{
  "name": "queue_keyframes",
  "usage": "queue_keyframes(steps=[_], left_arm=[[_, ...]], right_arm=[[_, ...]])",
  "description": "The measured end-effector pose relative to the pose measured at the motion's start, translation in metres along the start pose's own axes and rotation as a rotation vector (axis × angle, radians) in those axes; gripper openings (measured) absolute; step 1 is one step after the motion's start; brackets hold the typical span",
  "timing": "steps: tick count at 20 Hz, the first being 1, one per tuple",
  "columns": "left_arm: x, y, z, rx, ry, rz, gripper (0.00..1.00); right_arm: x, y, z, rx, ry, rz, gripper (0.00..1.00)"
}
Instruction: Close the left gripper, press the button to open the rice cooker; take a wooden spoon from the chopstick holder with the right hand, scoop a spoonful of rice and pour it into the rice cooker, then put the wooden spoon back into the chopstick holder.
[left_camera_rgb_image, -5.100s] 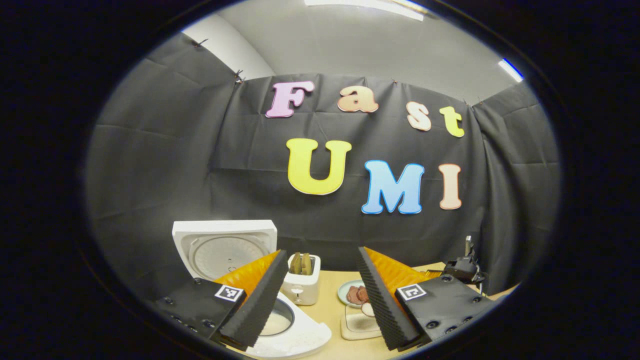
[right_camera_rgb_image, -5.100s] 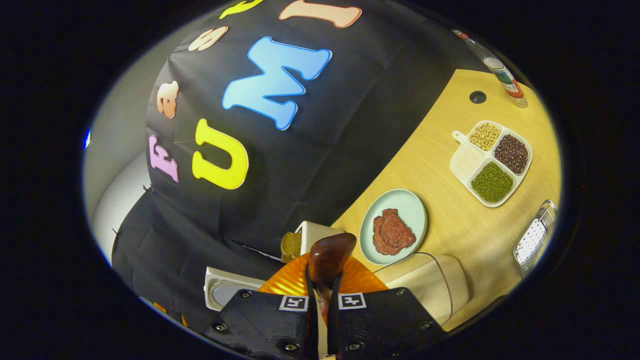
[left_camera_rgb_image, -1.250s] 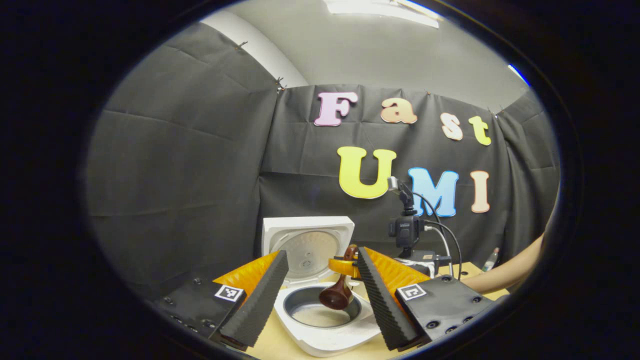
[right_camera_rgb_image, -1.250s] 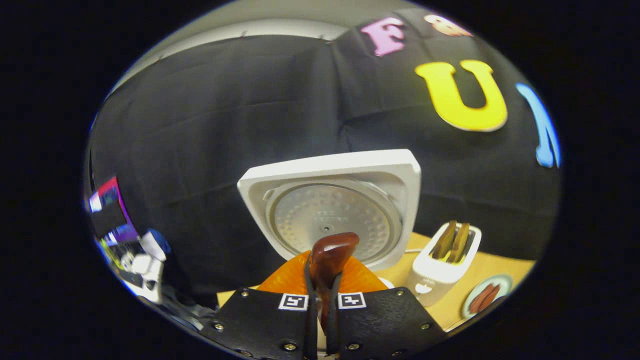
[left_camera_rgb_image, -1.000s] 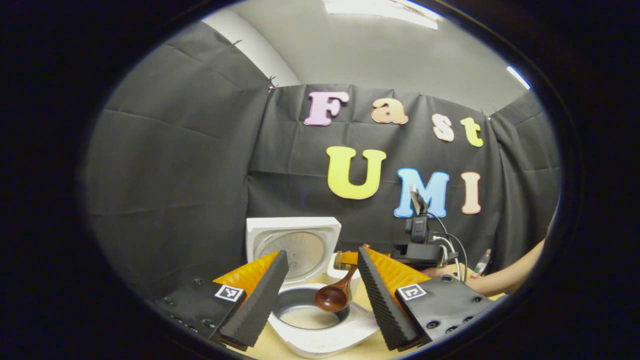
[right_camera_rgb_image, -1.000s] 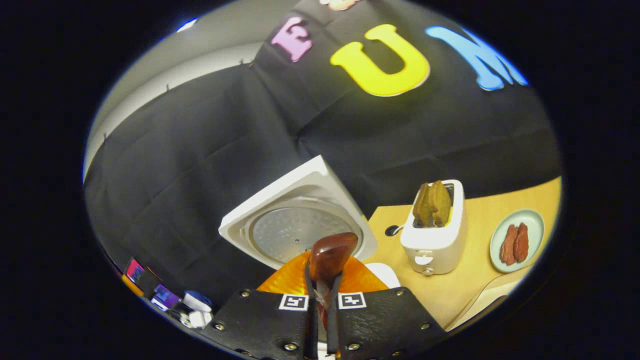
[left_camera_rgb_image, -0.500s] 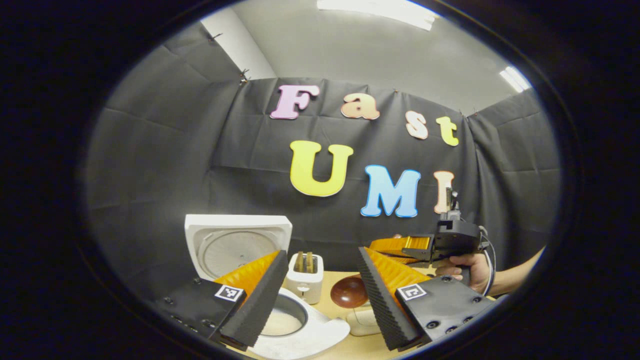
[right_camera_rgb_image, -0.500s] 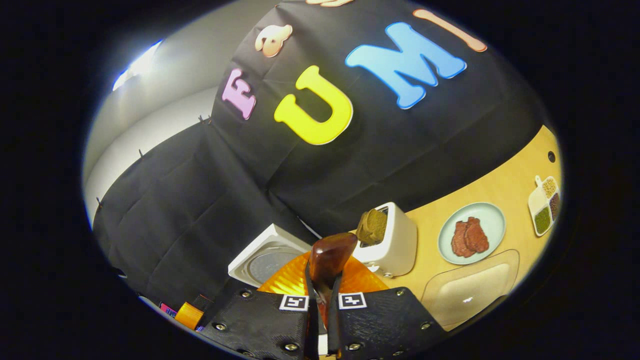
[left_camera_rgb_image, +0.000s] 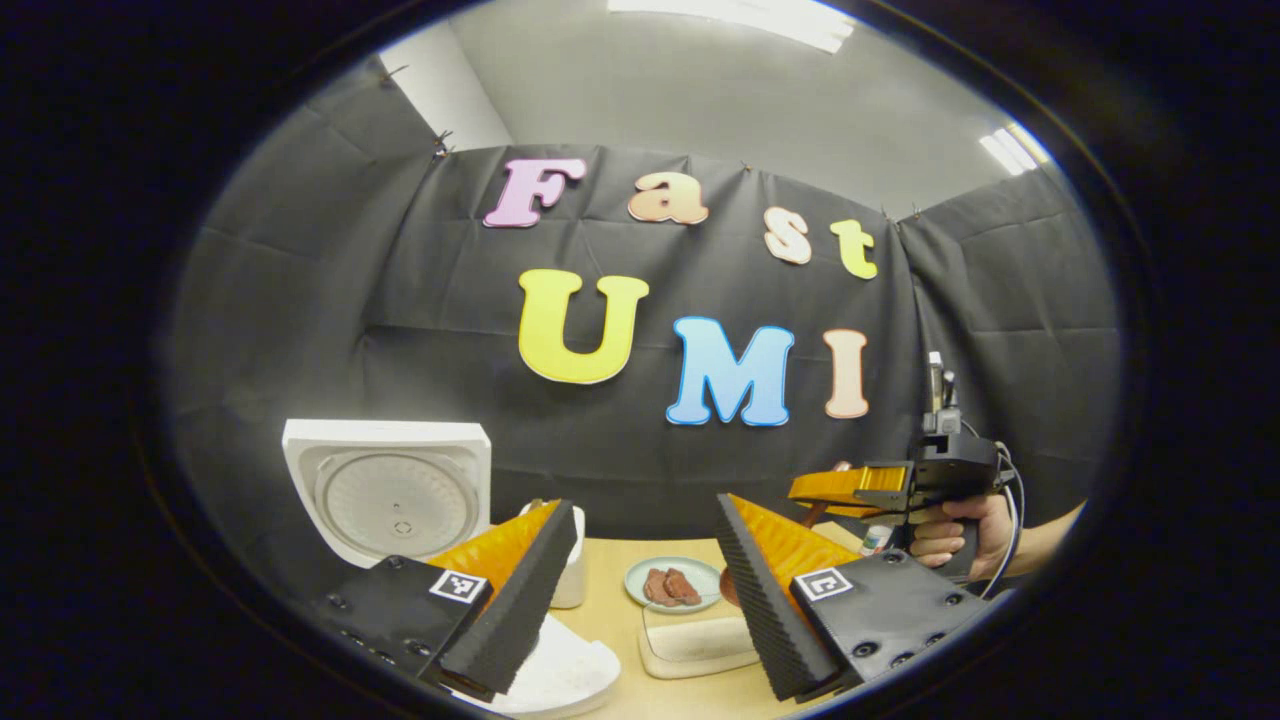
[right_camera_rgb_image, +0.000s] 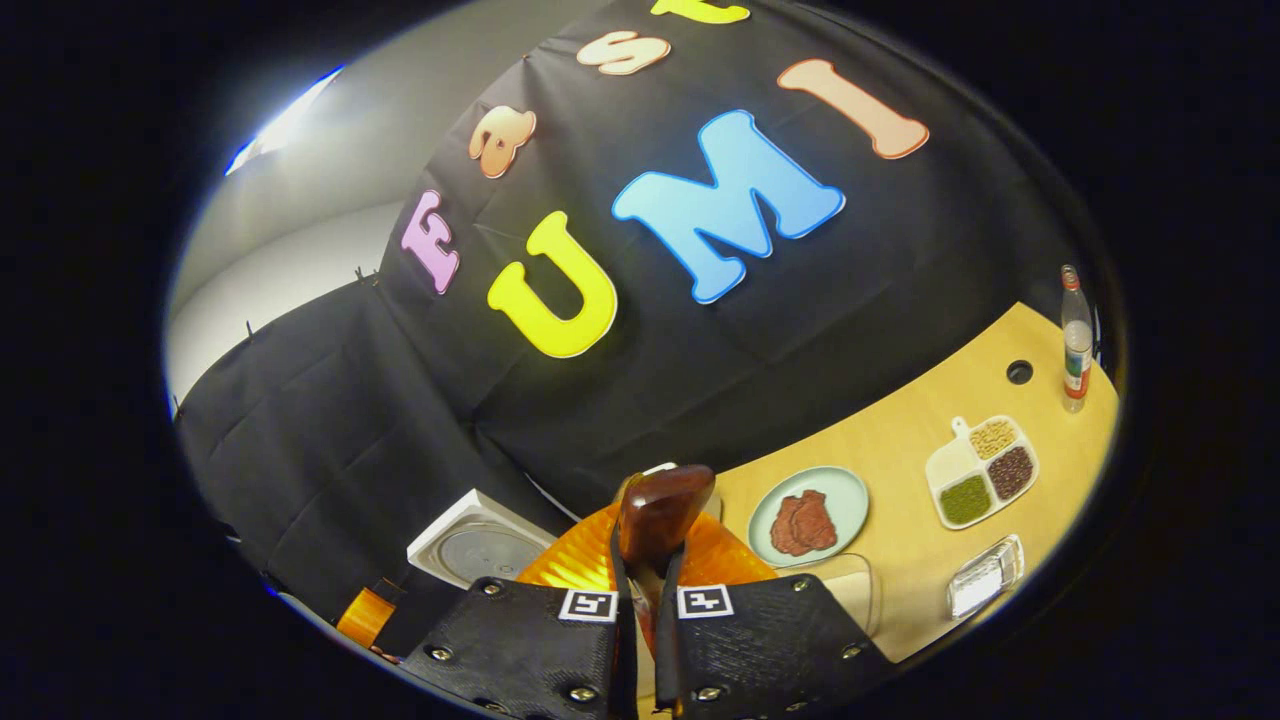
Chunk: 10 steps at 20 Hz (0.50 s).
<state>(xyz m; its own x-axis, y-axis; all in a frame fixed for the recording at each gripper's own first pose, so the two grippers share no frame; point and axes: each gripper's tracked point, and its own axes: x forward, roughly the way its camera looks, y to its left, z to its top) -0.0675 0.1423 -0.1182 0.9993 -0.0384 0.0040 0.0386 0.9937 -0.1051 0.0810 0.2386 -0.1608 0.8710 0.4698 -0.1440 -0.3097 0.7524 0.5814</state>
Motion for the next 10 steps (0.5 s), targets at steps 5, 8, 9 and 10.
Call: queue_keyframes(steps=[5,8,9,10], left_arm=[[0.004,-0.026,-0.002,-0.022,0.014,-0.007,0.96],[0.006,-0.038,0.001,0.000,0.015,-0.003,0.96],[0.007,-0.044,0.002,-0.001,0.013,-0.005,0.96],[0.008,-0.049,0.003,-0.001,0.013,-0.010,0.96]], right_arm=[[-0.032,-0.057,0.029,-0.015,-0.043,-0.097,0.07],[-0.050,-0.087,0.042,-0.051,-0.066,-0.160,0.07],[-0.057,-0.097,0.046,-0.063,-0.072,-0.180,0.07],[-0.062,-0.106,0.048,-0.073,-0.075,-0.197,0.07]])
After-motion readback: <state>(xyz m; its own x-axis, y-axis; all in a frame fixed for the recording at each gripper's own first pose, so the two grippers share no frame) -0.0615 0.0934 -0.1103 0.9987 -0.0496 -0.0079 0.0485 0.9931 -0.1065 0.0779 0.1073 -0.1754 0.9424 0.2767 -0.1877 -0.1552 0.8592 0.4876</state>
